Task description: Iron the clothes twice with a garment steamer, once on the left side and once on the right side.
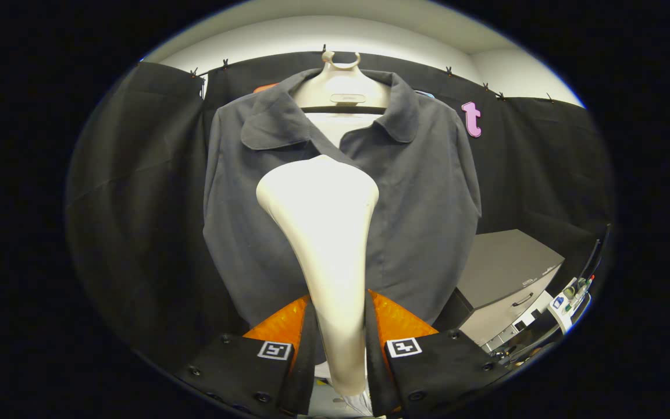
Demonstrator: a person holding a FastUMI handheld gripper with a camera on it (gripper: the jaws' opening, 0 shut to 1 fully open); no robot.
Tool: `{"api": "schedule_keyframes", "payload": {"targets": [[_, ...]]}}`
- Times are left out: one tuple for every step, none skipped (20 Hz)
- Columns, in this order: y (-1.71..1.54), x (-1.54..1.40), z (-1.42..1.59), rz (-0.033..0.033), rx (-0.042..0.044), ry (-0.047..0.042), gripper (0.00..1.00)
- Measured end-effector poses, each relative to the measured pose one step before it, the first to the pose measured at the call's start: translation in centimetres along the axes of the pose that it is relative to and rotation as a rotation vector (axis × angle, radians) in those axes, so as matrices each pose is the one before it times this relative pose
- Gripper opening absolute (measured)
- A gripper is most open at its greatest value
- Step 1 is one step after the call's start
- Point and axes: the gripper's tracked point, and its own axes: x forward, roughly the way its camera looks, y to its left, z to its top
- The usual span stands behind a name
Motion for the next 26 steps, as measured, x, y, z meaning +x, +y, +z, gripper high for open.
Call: {"api": "schedule_keyframes", "payload": {"targets": [[0.494, 0.573, -0.089, 0.00427, -0.00699, 0.01014, 0.46], [0.326, 0.474, -0.096, 0.00027, -0.0046, 0.00812, 0.46], [0.265, 0.407, -0.179, -0.00273, -0.00178, 0.00779, 0.46], [0.196, 0.558, -0.018, -0.00448, -0.00215, 0.00685, 0.46], [0.248, 0.508, -0.185, -0.0014, -0.0052, 0.00584, 0.46], [0.322, 0.485, -0.283, 0.00385, -0.00394, 0.01164, 0.46], [0.252, 0.542, -0.35, 0.003, -0.00036, 0.01029, 0.46], [0.132, 0.571, -0.339, 0.00172, -0.00218, 0.01099, 0.46], [0.151, 0.451, -0.467, 0.00077, -0.0016, 0.01074, 0.46], [-0.161, 0.349, -0.368, -0.00057, -0.00164, 0.00831, 0.46], [-0.138, 0.302, -0.306, -0.00122, 0.00025, 0.00806, 0.46], [0.015, 0.381, -0.384, -0.0004, -0.00132, 0.00723, 0.46], [-0.159, 0.135, -0.324, -0.00189, -0.00267, 0.00753, 0.46], [-0.006, 0.335, -0.379, -0.00114, -0.00439, 0.0102, 0.46], [-0.199, 0.24, -0.635, -0.00091, -0.00396, 0.01122, 0.45], [-0.052, 0.211, -0.617, 0.00102, -0.00364, 0.01254, 0.45], [0.07, 0.217, -0.526, 0.00154, -0.00333, 0.01159, 0.46], [0.117, 0.094, -0.561, 0.00026, -0.00301, 0.0123, 0.46], [-0.071, 0.265, -0.673, 0.00003, -0.00388, 0.01355, 0.46], [-0.006, 0.367, -0.52, -0.00046, -0.00342, 0.01421, 0.46], [-0.177, 0.464, -0.78, 0.00015, -0.00129, 0.01285, 0.46], [-0.175, 0.332, -0.914, 0.00116, -0.00195, 0.01512, 0.46], [0.002, 0.249, -0.715, 0.00168, -0.00236, 0.01701, 0.46], [0.056, 0.252, -0.778, 0.00181, -0.00304, 0.01871, 0.46], [0.018, 0.284, -0.805, 0.00162, -0.00175, 0.01668, 0.46], [-0.014, 0.579, -0.805, 0.00136, -0.00155, 0.01759, 0.46]]}}
